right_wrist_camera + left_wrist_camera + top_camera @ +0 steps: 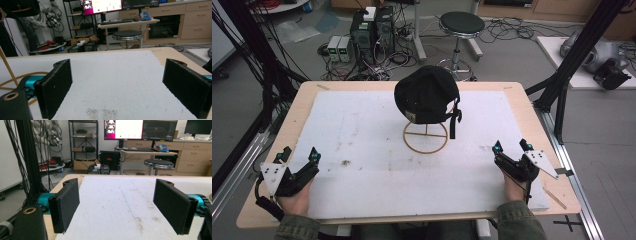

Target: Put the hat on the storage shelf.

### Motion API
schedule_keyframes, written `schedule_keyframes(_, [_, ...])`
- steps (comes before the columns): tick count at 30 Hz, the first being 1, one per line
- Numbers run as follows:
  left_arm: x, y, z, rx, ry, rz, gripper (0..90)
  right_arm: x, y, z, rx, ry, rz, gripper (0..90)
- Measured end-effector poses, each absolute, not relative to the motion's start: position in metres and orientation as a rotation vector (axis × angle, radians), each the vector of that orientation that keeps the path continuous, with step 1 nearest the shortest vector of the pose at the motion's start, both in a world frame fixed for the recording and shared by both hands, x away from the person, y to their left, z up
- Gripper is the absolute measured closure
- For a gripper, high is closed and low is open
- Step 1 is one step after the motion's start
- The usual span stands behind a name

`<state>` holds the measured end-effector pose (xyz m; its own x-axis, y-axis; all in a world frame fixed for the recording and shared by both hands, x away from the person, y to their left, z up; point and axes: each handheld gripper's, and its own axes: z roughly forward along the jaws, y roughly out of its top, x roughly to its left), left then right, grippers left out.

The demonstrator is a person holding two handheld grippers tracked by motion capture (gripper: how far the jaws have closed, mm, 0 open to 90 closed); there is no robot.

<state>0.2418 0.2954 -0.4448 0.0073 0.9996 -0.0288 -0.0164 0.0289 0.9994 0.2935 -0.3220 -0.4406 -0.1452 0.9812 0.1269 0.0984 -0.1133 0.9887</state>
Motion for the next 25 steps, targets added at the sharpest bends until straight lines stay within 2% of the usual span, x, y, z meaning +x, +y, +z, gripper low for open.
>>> schedule_keyframes(25, [0.2426, 0.2961, -0.4456, 1.182, 1.223, 1.16, 20.9, 0.2942, -0.3227, -0.4411, 1.298, 1.333, 1.375, 8.3])
